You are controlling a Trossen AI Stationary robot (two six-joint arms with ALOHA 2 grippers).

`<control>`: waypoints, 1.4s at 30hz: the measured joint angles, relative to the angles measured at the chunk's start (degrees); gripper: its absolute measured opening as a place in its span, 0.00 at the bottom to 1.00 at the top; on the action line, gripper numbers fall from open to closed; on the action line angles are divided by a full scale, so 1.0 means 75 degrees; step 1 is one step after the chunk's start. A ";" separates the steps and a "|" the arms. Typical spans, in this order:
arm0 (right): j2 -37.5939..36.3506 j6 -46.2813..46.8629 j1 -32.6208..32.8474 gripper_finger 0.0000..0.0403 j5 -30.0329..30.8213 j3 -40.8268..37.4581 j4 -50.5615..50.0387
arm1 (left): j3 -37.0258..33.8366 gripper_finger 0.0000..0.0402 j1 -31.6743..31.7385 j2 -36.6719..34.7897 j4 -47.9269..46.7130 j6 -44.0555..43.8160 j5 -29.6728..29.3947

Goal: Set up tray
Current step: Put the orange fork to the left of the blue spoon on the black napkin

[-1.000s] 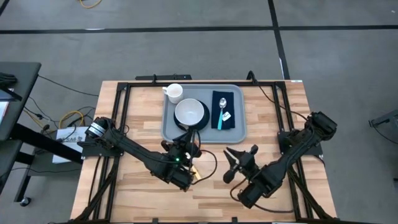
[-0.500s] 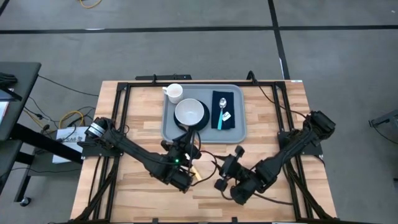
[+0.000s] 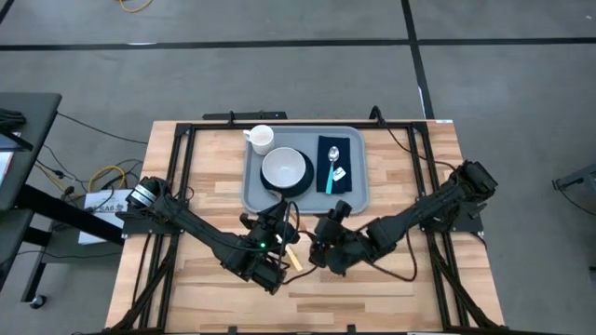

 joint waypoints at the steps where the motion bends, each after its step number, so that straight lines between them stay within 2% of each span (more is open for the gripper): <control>1: 0.0000 -0.0136 -0.0074 0.61 -0.0097 0.0000 0.0108 | 0.0000 0.02 0.0003 0.0000 -0.0013 0.0002 -0.0005; 8: 0.0000 -0.1336 -0.0426 0.59 -0.0796 0.0000 0.1096 | 0.0000 0.02 0.0000 -0.0003 0.0006 -0.0027 -0.0057; 17: 0.0000 -0.1447 -0.1113 0.51 -0.1694 0.0000 0.1177 | 0.0000 0.02 0.0000 -0.0003 -0.0004 -0.0032 -0.0089; 21: -0.0001 -0.1447 -0.1221 0.37 -0.1783 0.0000 0.1183 | 0.0000 0.02 0.0000 -0.0003 -0.0004 -0.0051 -0.0124; 25: -0.0003 -0.1402 -0.1215 0.12 -0.1970 0.0001 0.1207 | 0.0000 0.02 -0.0003 -0.0003 0.0005 -0.0070 -0.0113; 26: -0.0008 -0.1421 -0.1220 0.09 -0.1981 0.0000 0.1151 | -0.0003 0.02 -0.0009 -0.0003 -0.0023 -0.0068 -0.0110; 36: -0.0009 -0.1360 -0.1155 0.09 -0.2101 0.0000 0.1305 | -0.0003 0.03 -0.0020 -0.0009 -0.0013 -0.0102 -0.0026; 42: -0.0006 -0.1395 -0.1150 0.09 -0.2228 0.0000 0.1446 | -0.0003 0.11 -0.0017 -0.0009 0.0044 -0.0346 0.0190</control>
